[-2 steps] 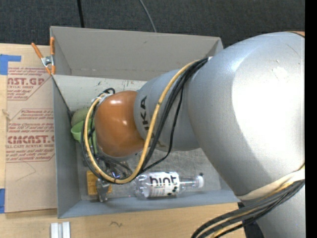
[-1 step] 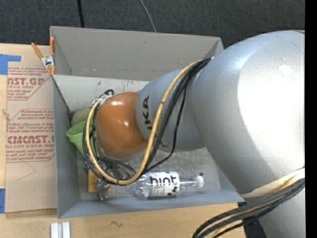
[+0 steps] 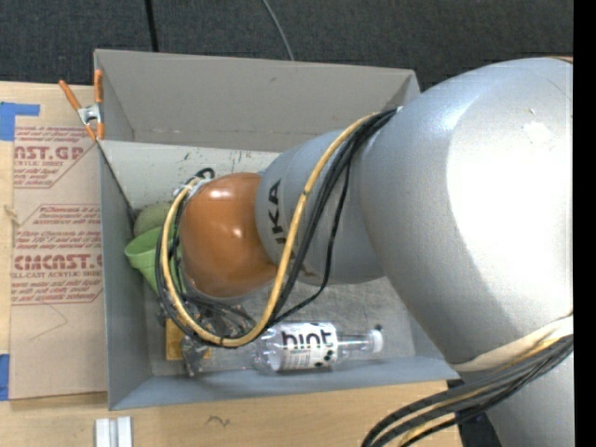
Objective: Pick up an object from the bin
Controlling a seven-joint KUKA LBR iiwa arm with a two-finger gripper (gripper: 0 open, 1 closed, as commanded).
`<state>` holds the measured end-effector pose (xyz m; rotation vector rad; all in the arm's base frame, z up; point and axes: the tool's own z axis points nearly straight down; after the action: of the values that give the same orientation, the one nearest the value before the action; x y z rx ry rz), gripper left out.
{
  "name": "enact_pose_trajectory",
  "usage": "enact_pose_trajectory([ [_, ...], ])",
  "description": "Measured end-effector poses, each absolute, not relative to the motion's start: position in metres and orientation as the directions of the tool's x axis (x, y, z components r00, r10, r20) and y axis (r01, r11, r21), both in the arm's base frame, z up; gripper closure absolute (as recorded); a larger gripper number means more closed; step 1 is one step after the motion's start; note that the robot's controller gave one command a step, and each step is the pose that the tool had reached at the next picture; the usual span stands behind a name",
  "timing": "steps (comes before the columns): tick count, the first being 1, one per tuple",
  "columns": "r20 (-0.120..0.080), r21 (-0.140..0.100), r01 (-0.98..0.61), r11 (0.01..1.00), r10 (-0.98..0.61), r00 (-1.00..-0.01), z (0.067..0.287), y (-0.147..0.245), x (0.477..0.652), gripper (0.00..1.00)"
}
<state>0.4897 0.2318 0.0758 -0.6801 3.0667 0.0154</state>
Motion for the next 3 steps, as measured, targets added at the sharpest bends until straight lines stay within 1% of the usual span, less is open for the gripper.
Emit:
enact_pose_trajectory([
  [1,-0.001,0.009,-0.423,0.906,-0.423,-0.906,0.079,0.232,0.489,1.00],
  [3,-0.003,0.002,-0.423,0.906,-0.423,-0.906,0.098,0.230,0.490,1.00],
])
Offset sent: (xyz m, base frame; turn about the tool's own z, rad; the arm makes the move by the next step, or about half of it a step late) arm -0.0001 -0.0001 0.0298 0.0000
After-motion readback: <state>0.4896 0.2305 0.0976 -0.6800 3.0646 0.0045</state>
